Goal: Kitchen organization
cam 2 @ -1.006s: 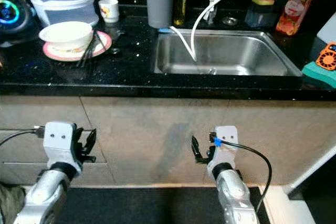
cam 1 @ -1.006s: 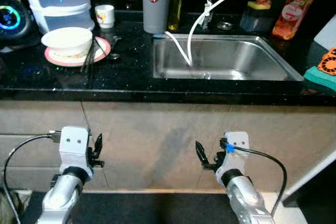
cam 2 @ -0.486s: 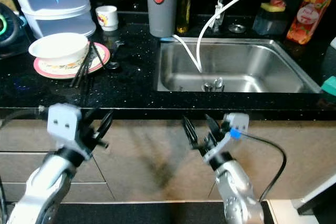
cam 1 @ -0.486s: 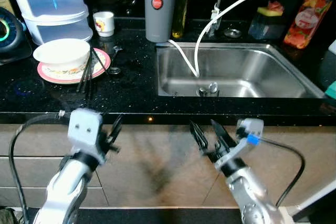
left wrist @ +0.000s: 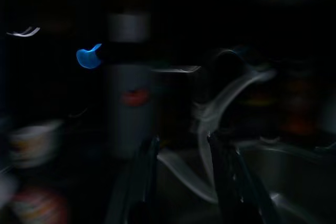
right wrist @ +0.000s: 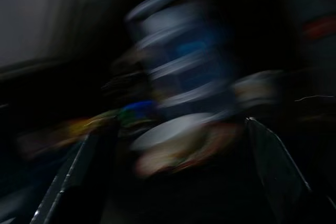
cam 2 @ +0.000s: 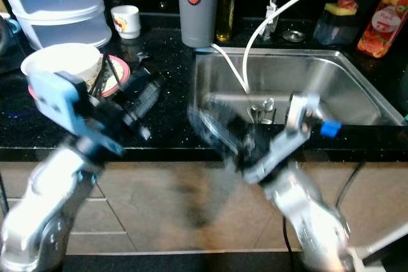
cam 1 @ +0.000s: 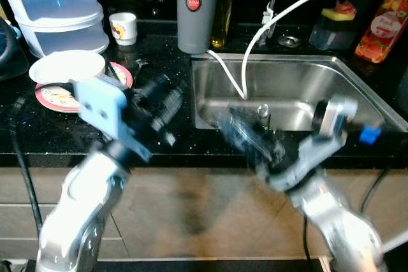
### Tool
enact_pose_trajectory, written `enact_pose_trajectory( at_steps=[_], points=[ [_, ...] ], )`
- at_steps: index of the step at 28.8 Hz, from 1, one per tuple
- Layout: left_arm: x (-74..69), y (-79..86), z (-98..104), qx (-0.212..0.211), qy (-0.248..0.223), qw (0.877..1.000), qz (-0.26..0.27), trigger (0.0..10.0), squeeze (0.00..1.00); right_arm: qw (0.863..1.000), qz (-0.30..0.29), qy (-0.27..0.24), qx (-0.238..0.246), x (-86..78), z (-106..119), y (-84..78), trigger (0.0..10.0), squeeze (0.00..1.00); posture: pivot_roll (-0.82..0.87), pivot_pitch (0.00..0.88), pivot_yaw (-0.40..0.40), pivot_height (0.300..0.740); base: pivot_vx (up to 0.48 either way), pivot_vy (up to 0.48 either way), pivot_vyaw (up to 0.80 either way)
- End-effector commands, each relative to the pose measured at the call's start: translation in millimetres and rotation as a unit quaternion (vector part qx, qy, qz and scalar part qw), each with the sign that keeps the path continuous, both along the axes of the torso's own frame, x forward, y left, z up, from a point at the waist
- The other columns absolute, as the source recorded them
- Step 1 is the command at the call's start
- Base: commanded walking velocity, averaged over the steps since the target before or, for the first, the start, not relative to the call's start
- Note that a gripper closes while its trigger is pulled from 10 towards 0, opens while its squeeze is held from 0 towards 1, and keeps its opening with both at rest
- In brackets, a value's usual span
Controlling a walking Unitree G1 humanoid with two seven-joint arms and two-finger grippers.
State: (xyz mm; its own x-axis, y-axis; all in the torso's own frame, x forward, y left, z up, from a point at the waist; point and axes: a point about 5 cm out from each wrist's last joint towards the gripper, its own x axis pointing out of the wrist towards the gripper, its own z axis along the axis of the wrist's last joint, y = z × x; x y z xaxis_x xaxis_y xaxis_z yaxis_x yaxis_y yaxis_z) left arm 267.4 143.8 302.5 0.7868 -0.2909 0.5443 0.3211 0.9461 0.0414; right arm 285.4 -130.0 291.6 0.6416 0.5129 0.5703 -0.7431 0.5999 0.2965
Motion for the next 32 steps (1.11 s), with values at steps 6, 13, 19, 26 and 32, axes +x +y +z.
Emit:
enact_pose_trajectory(
  at_steps=[6,13,19,26,32],
  points=[
    [20.9,43.3,-3,0.024,0.048,0.989,0.14,10.0,0.0,0.985,-0.167,0.037,-0.022,30.3,4,-39.4,10.0,0.0,0.01,0.101,-0.013,0.74,0.0,0.0,0.0],
    [28.6,51.4,-1,0.045,0.058,0.983,0.168,10.0,0.0,0.981,-0.179,0.034,-0.068,38.1,4,-30.0,10.0,0.0,0.01,0.111,-0.016,0.74,0.079,0.0,0.0],
    [30.7,49.1,0,0.051,0.058,0.984,0.162,10.0,0.0,0.981,-0.18,0.036,-0.066,40.6,3,-24.8,10.0,0.0,0.01,0.114,-0.016,0.74,0.369,0.0,0.0],
    [31.3,47.3,0,0.054,0.056,0.985,0.156,10.0,0.0,0.982,-0.173,0.036,-0.071,40.4,-1,-18.6,10.0,0.0,0.01,0.115,-0.015,0.74,0.42,0.0,0.0],
    [31.2,46.1,0,0.056,0.054,0.985,0.155,10.0,0.0,0.982,-0.173,0.035,-0.073,41.0,-1,-17.8,10.0,0.0,0.01,0.113,-0.015,0.74,0.404,0.0,0.0]
  ],
)
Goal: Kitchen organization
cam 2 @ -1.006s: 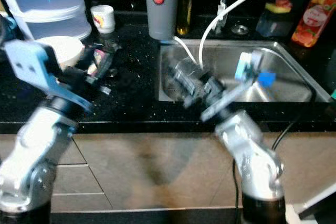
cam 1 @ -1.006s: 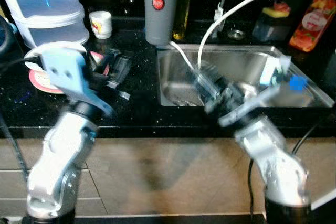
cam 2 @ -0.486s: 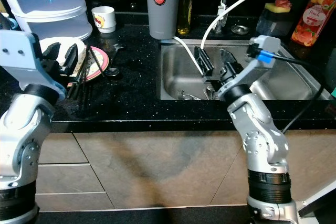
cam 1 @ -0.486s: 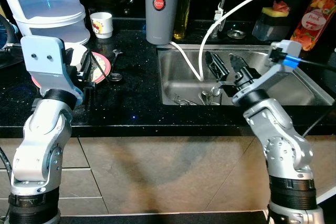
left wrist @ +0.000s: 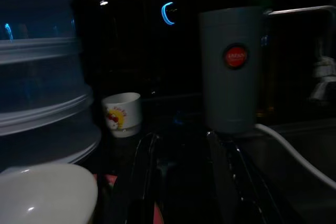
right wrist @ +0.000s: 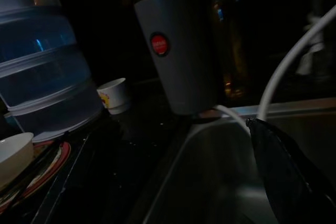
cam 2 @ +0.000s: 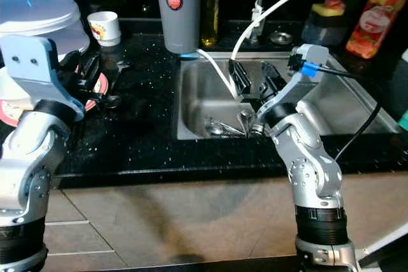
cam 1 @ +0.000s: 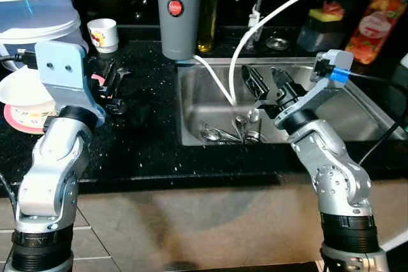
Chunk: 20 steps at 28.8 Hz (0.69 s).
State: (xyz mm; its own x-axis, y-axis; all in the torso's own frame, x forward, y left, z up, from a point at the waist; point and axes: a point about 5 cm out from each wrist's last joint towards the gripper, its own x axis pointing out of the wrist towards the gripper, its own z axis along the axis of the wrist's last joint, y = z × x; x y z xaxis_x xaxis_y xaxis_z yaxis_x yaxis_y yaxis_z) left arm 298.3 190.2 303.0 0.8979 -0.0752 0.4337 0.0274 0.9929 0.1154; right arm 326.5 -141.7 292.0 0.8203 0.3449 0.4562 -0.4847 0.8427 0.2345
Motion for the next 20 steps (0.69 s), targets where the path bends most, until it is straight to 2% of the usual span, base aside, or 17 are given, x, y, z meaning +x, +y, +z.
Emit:
enact_pose_trajectory(
  at_steps=[1,20],
  points=[
    [0.1,-0.8,0.0,0.009,0.0,1.0,0.001,10.0,0.0,1.0,-0.01,0.0,-0.001,-0.1,-1.6,-5.9,10.0,0.0,0.01,0.114,-0.016,0.74,0.311,0.0,0.0],
    [-2.4,-8.1,0.9,0.005,-0.003,1.0,-0.01,10.0,0.0,1.0,-0.009,0.004,-0.005,-0.4,-5.1,-5.2,10.0,0.0,0.01,0.115,-0.018,0.74,0.0,0.0,0.0]
  ],
)
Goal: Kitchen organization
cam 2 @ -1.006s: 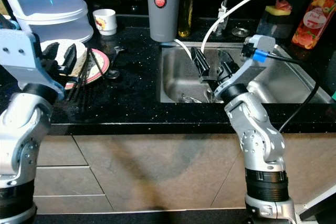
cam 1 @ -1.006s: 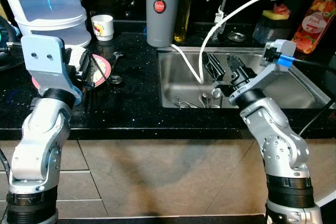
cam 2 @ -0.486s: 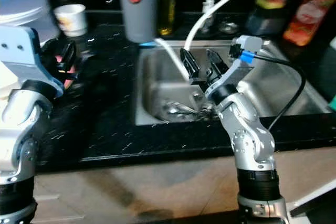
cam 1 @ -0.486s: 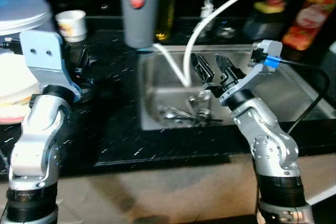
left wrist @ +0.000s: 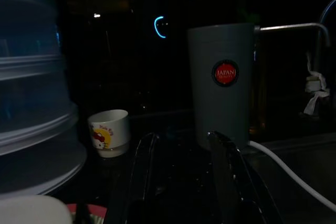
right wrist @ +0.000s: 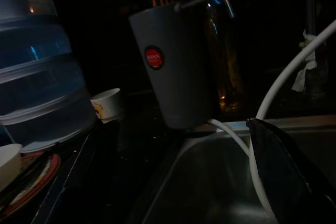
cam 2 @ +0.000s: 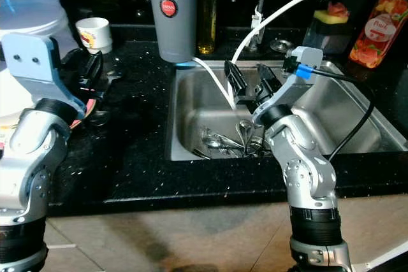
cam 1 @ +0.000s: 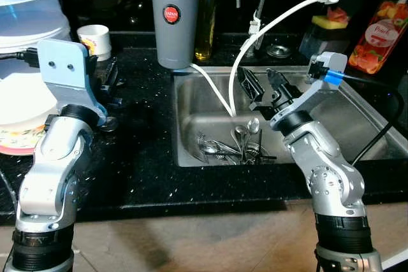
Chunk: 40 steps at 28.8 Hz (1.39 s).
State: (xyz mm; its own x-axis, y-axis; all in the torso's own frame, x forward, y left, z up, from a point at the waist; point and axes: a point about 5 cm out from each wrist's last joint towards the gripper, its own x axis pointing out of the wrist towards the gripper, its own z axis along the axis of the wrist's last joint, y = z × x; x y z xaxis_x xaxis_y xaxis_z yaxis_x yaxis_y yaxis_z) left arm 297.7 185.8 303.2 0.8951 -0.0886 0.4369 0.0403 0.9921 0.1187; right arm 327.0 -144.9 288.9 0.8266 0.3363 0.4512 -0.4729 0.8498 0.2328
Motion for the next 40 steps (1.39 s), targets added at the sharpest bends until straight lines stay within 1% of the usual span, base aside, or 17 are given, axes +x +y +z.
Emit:
enact_pose_trajectory(
  at_steps=[1,4,8,13,14,17,18,23,24,25,26,29,36,38,39,40],
  points=[
    [-1.7,-3.9,1,0.003,0.0,1.0,-0.002,10.0,0.0,1.0,-0.003,0.002,-0.003,-0.9,-2,-2.0,10.0,0.0,0.01,0.115,-0.018,0.74,0.0,0.0,0.0],
    [-0.5,-3.4,0,0.002,0.008,1.0,0.005,10.0,0.0,1.0,-0.002,0.003,-0.011,0.3,-2,-1.0,10.0,0.0,0.01,0.116,-0.023,0.74,0.0,0.0,0.0],
    [0.9,-1.9,2,-0.003,0.007,1.0,0.006,10.0,0.0,1.0,0.0,0.006,-0.021,1.9,-3,0.7,10.0,0.0,0.01,0.115,-0.025,0.74,0.0,0.0,0.0],
    [1.8,0.2,3,-0.006,0.011,1.0,0.013,10.0,0.0,1.0,0.002,0.006,-0.023,2.3,-3,1.3,10.0,0.0,0.01,0.115,-0.025,0.74,0.0,0.0,0.0],
    [2.7,3.1,4,-0.013,0.013,1.0,0.022,10.0,0.0,1.0,0.004,0.007,-0.026,2.5,-3,2.2,10.0,0.0,0.01,0.114,-0.025,0.74,0.0,0.0,0.0],
    [3.2,5.2,5,-0.02,0.012,0.999,0.027,10.0,0.0,0.999,0.007,0.009,-0.033,2.8,-4,3.5,10.0,0.0,0.01,0.113,-0.025,0.74,0.0,0.0,0.0],
    [3.7,7.2,6,-0.03,0.013,0.999,0.031,10.0,0.0,0.999,0.01,0.012,-0.042,3.2,-5,5.3,10.0,0.0,0.01,0.11,-0.027,0.74,0.0,0.0,0.0],
    [4.3,9.7,5,-0.035,0.02,0.998,0.039,10.0,0.0,0.998,0.014,0.016,-0.052,3.4,-7,8.2,10.0,0.0,0.01,0.107,-0.026,0.74,0.0,0.0,0.0],
    [4.0,9.7,5,-0.024,0.019,0.999,0.043,10.0,0.0,0.998,0.015,0.016,-0.053,3.2,-7,8.7,10.0,0.0,0.01,0.104,-0.028,0.74,0.0,-0.48,0.0],
    [4.0,9.4,4,-0.025,0.022,0.999,0.043,10.0,0.0,0.998,0.016,0.016,-0.054,3.0,-7,9.3,10.0,0.0,0.0,0.103,-0.029,0.74,0.0,-0.48,0.0],
    [3.7,9.5,4,-0.039,0.02,0.998,0.041,10.0,0.0,0.998,0.017,0.017,-0.055,2.9,-7,9.7,10.0,0.0,0.0,0.102,-0.029,0.74,0.0,-0.345,0.0],
    [4.3,12.1,3,-0.04,0.03,0.998,0.048,10.0,0.0,0.998,0.019,0.016,-0.058,2.5,-7,10.5,10.0,0.0,0.0,0.098,-0.031,0.74,0.0,0.0,0.0],
    [3.3,12.2,3,-0.033,0.035,0.998,0.046,10.0,0.0,0.998,0.023,0.011,-0.064,3.2,-4,11.7,10.0,0.0,0.0,0.095,-0.039,0.74,0.0,0.0,0.0],
    [3.6,12.7,3,-0.02,0.043,0.998,0.047,10.0,0.0,0.997,0.025,0.01,-0.066,3.7,-3,12.4,10.0,0.0,0.0,0.097,-0.041,0.74,0.0,0.0,0.0],
    [5.4,15.0,1,-0.003,0.061,0.996,0.059,10.0,0.0,0.997,0.026,0.01,-0.066,4.0,-2,12.8,10.0,0.0,0.0,0.099,-0.044,0.74,0.0,0.0,0.0],
    [5.4,15.0,1,-0.003,0.061,0.996,0.059,10.0,0.0,0.997,0.026,0.01,-0.066,4.0,-2,12.8,10.0,0.0,0.0,0.099,-0.044,0.74,0.0,0.0,0.0]
  ],
)
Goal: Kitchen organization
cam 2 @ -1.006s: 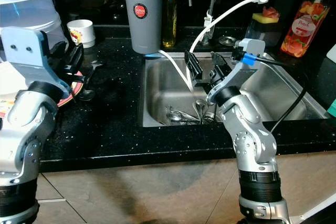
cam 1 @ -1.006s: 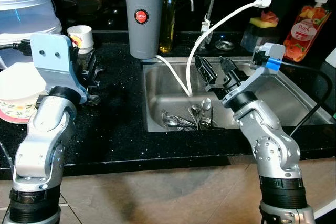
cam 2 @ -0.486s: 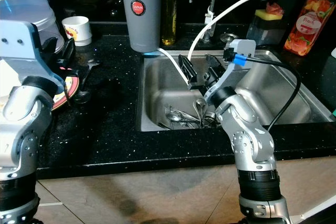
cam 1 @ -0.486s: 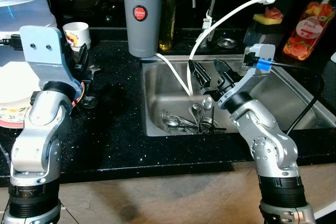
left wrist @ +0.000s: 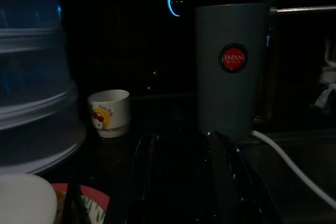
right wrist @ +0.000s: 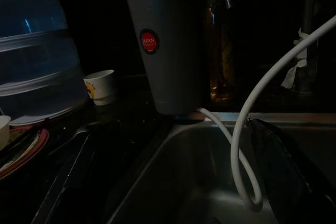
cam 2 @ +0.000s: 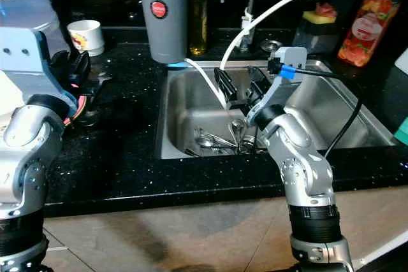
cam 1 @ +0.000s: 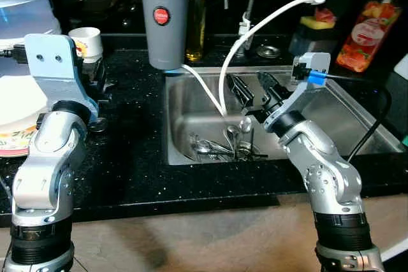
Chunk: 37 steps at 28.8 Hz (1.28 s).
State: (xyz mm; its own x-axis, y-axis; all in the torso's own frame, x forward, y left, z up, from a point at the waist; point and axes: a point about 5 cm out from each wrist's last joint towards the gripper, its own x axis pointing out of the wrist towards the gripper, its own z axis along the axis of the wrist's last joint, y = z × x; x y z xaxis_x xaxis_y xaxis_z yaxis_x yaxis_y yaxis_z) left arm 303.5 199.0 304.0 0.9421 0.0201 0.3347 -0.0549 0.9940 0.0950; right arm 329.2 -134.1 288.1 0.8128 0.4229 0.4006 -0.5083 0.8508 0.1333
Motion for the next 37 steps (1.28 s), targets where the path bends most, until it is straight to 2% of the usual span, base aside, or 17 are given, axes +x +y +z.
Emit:
enact_pose_trajectory(
  at_steps=[1,7,11,12,13,14,18,20,21,23,27,30,33,34,35,36,37],
  points=[
    [4.9,10.5,-6,0.05,0.062,0.995,0.053,10.0,0.0,1.0,0.007,0.008,-0.01,2.9,-1,2.5,10.0,0.0,0.0,0.102,-0.049,0.74,0.0,0.0,0.0],
    [11.4,22.1,-8,0.045,0.11,0.986,0.118,10.0,0.0,1.0,0.012,0.011,-0.019,5.2,-1,3.9,10.0,0.0,0.0,0.104,-0.053,0.74,0.0,0.0,0.0],
    [15.2,29.1,6,0.038,0.073,0.988,0.133,10.0,0.0,0.999,0.02,0.013,-0.03,6.7,-3,6.1,10.0,0.0,0.0,0.103,-0.054,0.74,0.0,0.0,0.0],
    [16.2,32.6,8,0.02,0.071,0.988,0.139,10.0,0.89,0.999,0.022,0.013,-0.032,6.8,-3,6.6,10.0,0.0,0.0,0.104,-0.052,0.74,0.0,0.0,0.0],
    [16.2,32.6,8,0.02,0.071,0.988,0.139,10.0,0.89,0.999,0.022,0.013,-0.032,6.8,-3,6.6,10.0,0.0,0.0,0.104,-0.052,0.74,0.0,0.0,0.0],
    [16.7,35.4,10,0.011,0.07,0.987,0.147,10.0,1.0,0.999,0.022,0.013,-0.033,6.8,-3,7.0,10.0,0.0,0.0,0.103,-0.052,0.74,0.0,0.0,0.0],
    [15.0,44.5,19,0.007,0.053,0.982,0.179,10.0,1.0,0.999,0.023,0.012,-0.033,6.9,-2,7.3,10.0,0.0,0.0,0.104,-0.051,0.74,0.0,0.0,0.0],
    [12.4,62.5,30,0.014,0.037,0.972,0.23,10.0,1.0,0.999,0.024,0.012,-0.033,7.2,-2,7.4,10.0,0.0,0.0,0.106,-0.053,0.74,0.0,0.0,0.0],
    [12.4,62.5,30,0.014,0.037,0.972,0.23,10.0,1.0,0.999,0.024,0.012,-0.033,7.2,-2,7.4,10.0,0.0,0.0,0.106,-0.053,0.74,0.0,0.0,0.0],
    [12.7,80.8,37,0.018,0.037,0.964,0.262,10.0,1.0,0.999,0.026,0.012,-0.034,7.4,-3,7.8,10.0,0.0,0.0,0.106,-0.054,0.74,0.0,0.0,0.0],
    [14.2,88.4,40,0.017,0.039,0.963,0.267,10.0,1.0,0.999,0.027,0.012,-0.035,7.6,-3,8.1,10.0,0.0,0.0,0.107,-0.052,0.74,0.0,0.0,0.0],
    [18.4,85.1,37,0.017,0.052,0.97,0.237,10.0,1.0,0.999,0.027,0.011,-0.035,7.8,-3,8.0,10.0,0.0,0.0,0.108,-0.051,0.74,0.0,0.0,0.0],
    [30.0,54.4,25,0.019,0.076,0.99,0.114,10.0,1.0,0.999,0.026,0.011,-0.035,8.0,-3,7.7,10.0,0.0,0.0,0.109,-0.052,0.74,0.0,0.0,0.0],
    [30.0,54.4,25,0.019,0.076,0.99,0.114,10.0,1.0,0.999,0.026,0.011,-0.035,8.0,-3,7.7,10.0,0.0,0.0,0.109,-0.052,0.74,0.0,0.0,0.0],
    [32.8,42.1,21,0.028,0.084,0.993,0.073,10.0,0.0,0.999,0.026,0.011,-0.035,8.1,-2,7.7,10.0,0.0,0.0,0.109,-0.052,0.74,0.0,0.0,0.0],
    [32.8,42.1,21,0.028,0.084,0.993,0.073,10.0,0.0,0.999,0.026,0.011,-0.035,8.1,-2,7.7,10.0,0.0,0.0,0.109,-0.052,0.74,0.0,0.0,0.0],
    [35.1,31.4,17,0.049,0.094,0.993,0.053,10.0,0.0,0.999,0.026,0.01,-0.035,8.0,-2,7.6,10.0,0.0,0.0,0.11,-0.051,0.74,0.0,0.0,0.0]
  ],
)
